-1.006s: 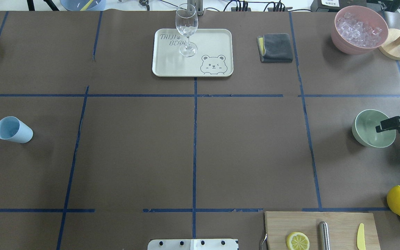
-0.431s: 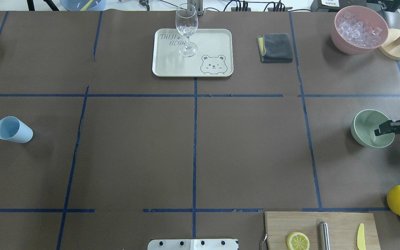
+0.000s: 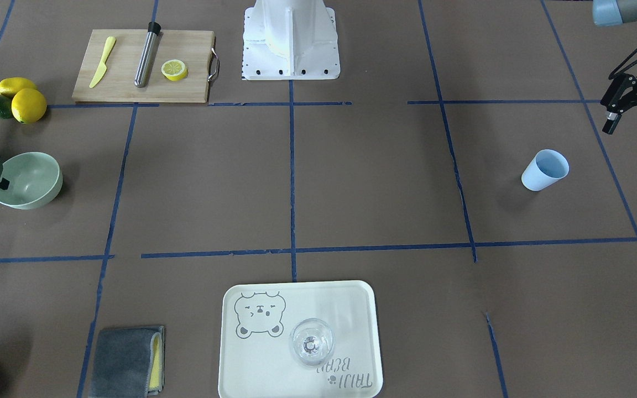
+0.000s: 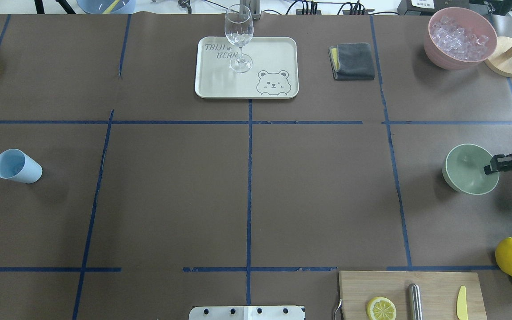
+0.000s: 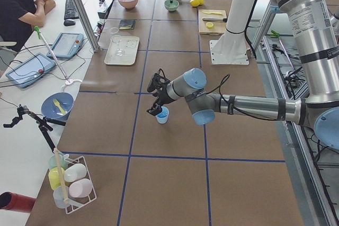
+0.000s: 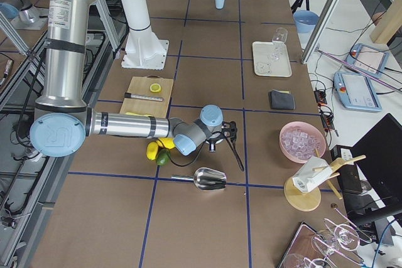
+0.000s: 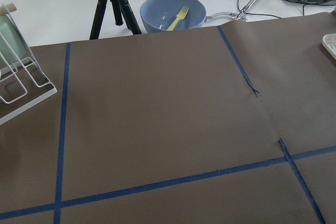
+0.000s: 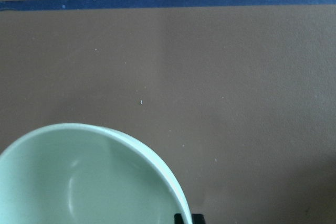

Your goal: Pour ice into bowl

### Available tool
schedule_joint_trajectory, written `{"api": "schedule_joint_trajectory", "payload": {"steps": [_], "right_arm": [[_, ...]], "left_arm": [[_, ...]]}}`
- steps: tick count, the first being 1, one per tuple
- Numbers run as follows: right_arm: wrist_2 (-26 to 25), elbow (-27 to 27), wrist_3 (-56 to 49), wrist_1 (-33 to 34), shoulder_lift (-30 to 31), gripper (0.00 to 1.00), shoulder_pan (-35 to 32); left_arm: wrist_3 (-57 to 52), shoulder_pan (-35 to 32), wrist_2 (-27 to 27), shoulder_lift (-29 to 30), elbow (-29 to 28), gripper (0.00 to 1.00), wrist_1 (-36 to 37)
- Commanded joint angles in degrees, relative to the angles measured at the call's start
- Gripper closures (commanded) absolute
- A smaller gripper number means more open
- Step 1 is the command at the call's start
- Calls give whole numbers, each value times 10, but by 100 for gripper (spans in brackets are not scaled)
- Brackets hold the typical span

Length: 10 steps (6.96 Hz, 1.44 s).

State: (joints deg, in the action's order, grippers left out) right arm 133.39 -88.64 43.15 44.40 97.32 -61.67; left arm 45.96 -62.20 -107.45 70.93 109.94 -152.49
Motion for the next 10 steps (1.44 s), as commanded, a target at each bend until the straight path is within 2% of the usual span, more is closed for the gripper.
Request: {"api": "schedule_joint_trajectory", "payload": {"steps": [1,2,4,5,6,7,8,10], "right_arm": [[64,-18,2,8,-6,100,-39],[93,-27,7,12,-13,100,-59],[100,-92,85,88,-49,100,-61],[100,-120,122,123,-77,100,-47],[96,-136,176,147,-112,100,-22],[90,-136,238,166,-159,100,5],[75,-137,280,166,-185,100,30],[43,-140,311,187,-219,100,65]], "left_arm": [[57,77,64,-4,19,0,0],[66,105,104,-28,32,0,0],[148,225,237,-60,34,0,-5],[198,282,284,-97,33,0,-46],[253,363,363,-122,30,0,-58],[302,417,420,-122,4,0,-58],[331,455,475,-121,-22,0,-57],[335,469,532,-93,-59,0,-56]]}}
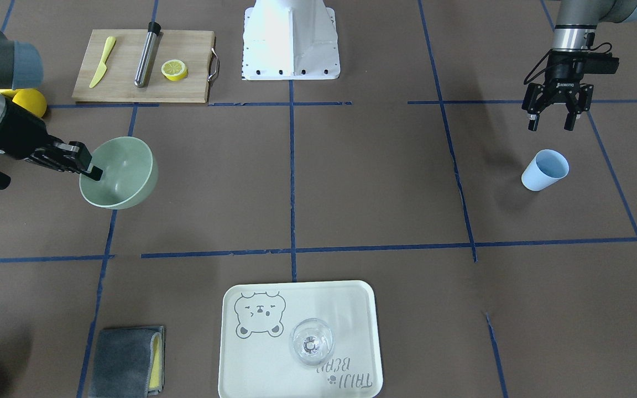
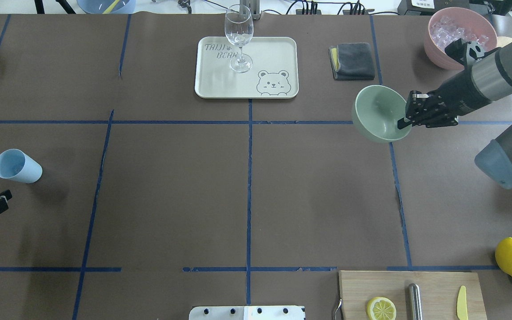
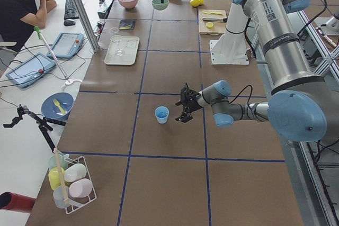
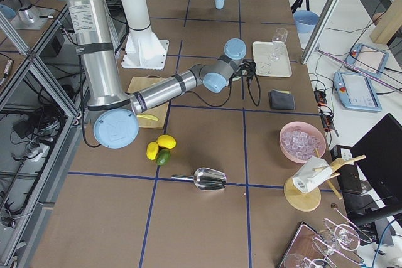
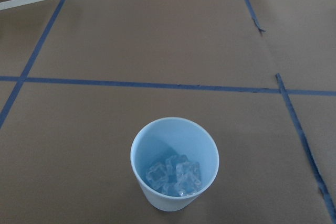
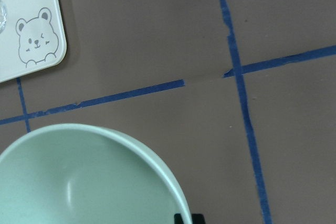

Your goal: Pour ice into bowl

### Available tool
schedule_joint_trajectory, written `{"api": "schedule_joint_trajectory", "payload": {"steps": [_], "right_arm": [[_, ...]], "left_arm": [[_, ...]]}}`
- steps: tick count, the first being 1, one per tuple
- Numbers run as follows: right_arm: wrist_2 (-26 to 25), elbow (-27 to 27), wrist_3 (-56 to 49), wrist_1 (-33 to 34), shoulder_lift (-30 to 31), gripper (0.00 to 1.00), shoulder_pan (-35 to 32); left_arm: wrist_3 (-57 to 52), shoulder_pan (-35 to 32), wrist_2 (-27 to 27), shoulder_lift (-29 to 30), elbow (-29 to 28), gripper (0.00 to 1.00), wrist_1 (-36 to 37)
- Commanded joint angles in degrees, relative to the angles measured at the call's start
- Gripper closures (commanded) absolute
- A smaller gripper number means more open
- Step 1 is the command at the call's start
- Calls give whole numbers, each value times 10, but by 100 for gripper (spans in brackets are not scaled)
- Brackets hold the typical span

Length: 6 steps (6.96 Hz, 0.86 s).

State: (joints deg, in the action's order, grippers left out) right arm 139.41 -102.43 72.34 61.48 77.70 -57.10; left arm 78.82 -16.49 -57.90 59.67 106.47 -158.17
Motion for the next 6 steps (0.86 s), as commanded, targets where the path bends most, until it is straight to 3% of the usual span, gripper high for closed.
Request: {"api": "schedule_joint_trajectory", "payload": {"steps": [1,4,6], "right_arm": [[-23,-7,19,55,-49,100,25],[-90,-51,19,203,-115,100,68],[-106,-52,32,216,-128,100,83]], "left_arm": [[6,17,60,37,-31,0,2],[6,18,132,85,-81,0,2],[6,18,180,112,-106,0,2]]}}
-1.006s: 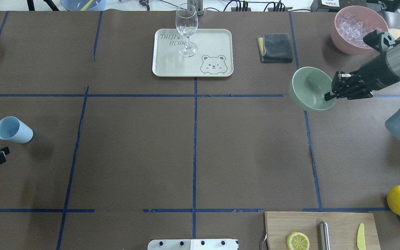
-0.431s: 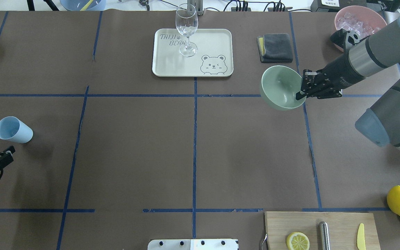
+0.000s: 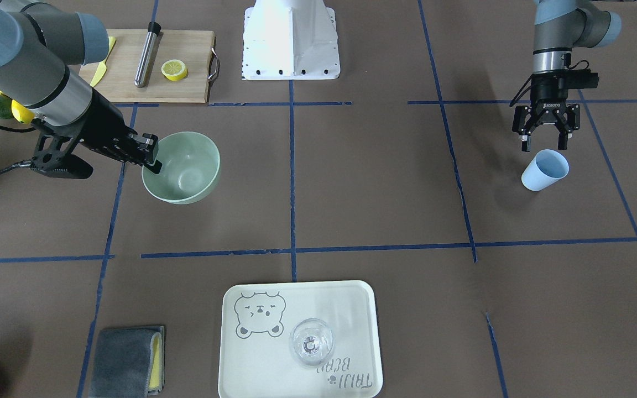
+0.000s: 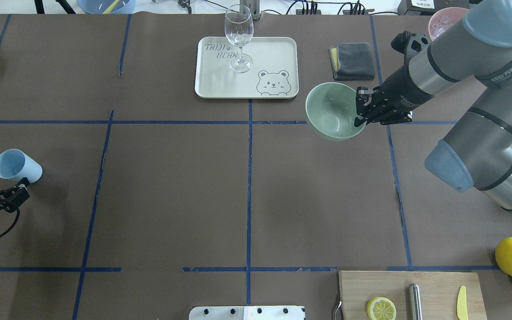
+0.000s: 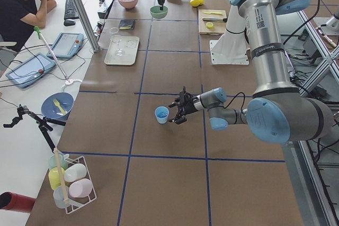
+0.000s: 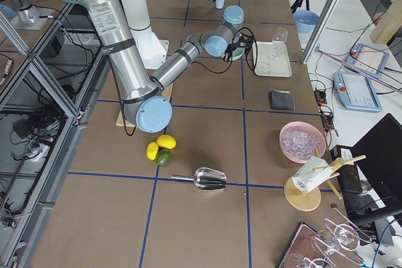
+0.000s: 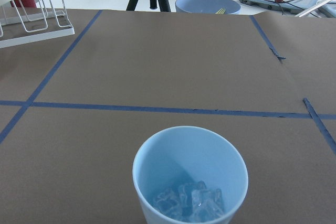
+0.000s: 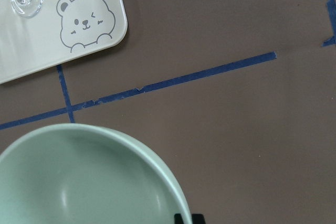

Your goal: Pour ice into bowl

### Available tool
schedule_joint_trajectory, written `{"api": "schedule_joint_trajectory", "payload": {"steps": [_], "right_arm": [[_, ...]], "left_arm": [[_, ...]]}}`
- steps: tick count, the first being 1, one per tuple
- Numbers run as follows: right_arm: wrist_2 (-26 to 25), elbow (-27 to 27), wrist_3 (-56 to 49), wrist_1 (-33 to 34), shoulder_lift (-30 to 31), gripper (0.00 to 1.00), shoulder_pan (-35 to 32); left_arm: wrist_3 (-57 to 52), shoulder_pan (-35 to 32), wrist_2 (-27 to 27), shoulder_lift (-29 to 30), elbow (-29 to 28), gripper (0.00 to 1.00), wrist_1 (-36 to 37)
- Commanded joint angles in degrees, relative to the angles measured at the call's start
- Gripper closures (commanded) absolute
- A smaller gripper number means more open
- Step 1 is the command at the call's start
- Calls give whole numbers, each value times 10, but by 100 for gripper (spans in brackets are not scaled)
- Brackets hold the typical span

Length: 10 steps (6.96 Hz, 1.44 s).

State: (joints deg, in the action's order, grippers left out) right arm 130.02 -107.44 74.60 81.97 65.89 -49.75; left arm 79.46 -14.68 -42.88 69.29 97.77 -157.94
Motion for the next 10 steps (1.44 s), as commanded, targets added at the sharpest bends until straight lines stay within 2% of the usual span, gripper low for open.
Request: {"api": "schedule_joint_trajectory", "payload": {"steps": [1,2,4,6,7,8,10], "right_arm": [[-15,-1,14,11,-11,100,13],[-20,-1,19,11,-13,100,19],[-23,-1,32,11,-20,100,25],[-39,-1,33,11,-22,100,41],[-46,-1,44,11,-26,100,48],[-60,-1,55,11,-36,100,65],[-82,3,79,13,-60,100,96]], "left_arm": [[0,0,56,40,-47,0,0],[0,0,67,60,-77,0,-1],[-2,0,76,67,-94,0,-1],[-2,0,90,101,-124,0,-2],[-3,0,90,102,-126,5,-3],[-3,-2,90,97,-127,34,-4],[-7,-18,89,91,-130,66,-7]]}}
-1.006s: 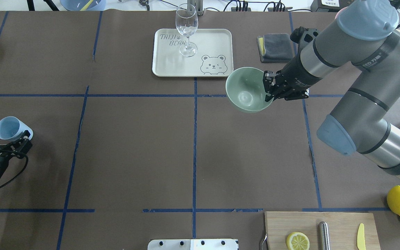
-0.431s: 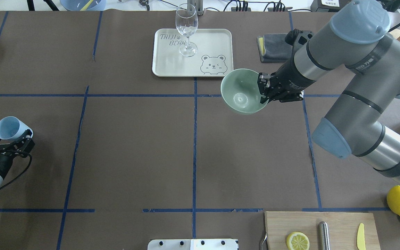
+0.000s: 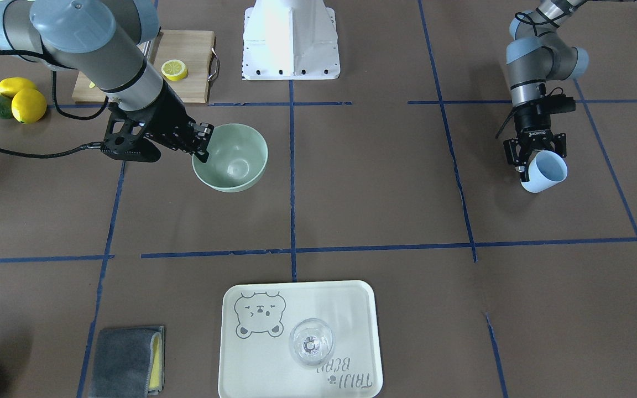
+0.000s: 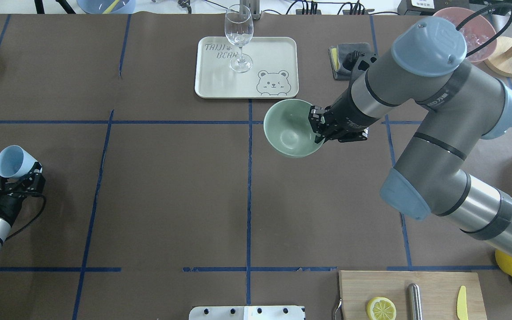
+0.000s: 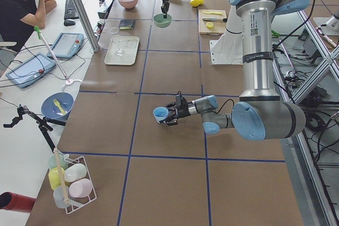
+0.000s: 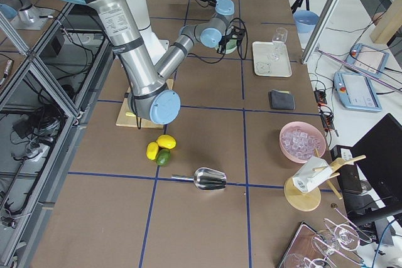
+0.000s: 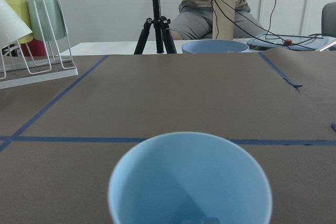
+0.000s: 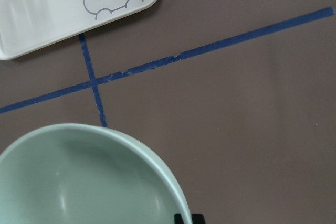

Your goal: Pour ice into bowl

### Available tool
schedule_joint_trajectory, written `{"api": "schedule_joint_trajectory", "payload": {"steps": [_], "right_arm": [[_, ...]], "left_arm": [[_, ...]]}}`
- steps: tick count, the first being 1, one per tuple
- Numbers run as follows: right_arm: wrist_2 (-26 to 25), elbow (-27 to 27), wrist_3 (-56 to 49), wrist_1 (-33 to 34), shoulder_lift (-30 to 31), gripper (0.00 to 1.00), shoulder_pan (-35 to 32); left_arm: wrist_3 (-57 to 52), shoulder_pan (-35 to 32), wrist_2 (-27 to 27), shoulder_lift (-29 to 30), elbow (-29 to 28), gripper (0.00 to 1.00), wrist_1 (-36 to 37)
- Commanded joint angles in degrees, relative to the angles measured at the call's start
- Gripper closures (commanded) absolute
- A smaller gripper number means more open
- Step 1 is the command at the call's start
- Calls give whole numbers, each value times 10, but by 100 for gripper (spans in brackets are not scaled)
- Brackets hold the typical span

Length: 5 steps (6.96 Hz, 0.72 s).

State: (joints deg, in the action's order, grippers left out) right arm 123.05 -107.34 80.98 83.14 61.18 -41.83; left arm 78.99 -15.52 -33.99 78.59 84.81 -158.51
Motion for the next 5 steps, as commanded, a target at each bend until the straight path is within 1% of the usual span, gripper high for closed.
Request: {"api": "schedule_joint_trajectory", "payload": {"steps": [1,2,3,4,5], "right_arm": [[-16,6,15,3,-24,100,28],[-56,19,16,18,-50,100,59],[-93,62,23,38,-107,100,88],[-124,149,50,37,-182,100,120],[-147,213,50,32,-230,100,139]], "left_arm": [[-24,-40,-6,-3,13,100,-9],[-133,-67,-17,-3,33,100,-62],[-174,-86,-28,-2,46,100,-97],[-178,-92,-44,-3,67,100,-97],[-184,-113,-68,-1,85,100,-97]]}}
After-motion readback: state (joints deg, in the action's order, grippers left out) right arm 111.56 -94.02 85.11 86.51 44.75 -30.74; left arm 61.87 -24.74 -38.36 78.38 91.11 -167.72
